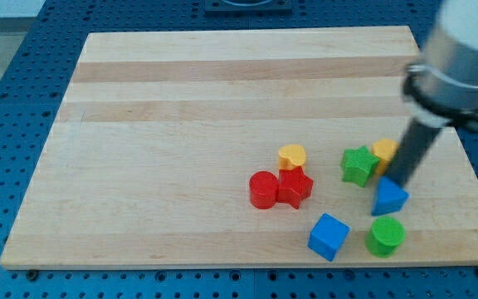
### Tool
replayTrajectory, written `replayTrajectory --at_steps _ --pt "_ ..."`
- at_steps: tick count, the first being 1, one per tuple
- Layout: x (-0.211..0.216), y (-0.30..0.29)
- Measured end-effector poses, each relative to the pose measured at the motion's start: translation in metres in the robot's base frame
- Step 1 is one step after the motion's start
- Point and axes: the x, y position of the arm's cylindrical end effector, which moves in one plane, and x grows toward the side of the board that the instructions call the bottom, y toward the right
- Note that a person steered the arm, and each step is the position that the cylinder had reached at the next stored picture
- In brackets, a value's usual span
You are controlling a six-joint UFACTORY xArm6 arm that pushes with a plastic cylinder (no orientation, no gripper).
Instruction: Move the blue triangle to the top left side of the red star
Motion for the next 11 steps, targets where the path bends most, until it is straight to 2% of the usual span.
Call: replayTrajectory --at_steps 1,2,3,4,5,6,8,9,11 --pt "-0.003 0.006" --pt "-0.012 0.069" --pt "0.004 0.117" --pt "0.035 0.106" --pt "0.046 0.060" --pt "0.030 -0.008" --pt "-0.045 -0.154" --pt "-0.057 -0.203" --pt "-0.057 -0.205"
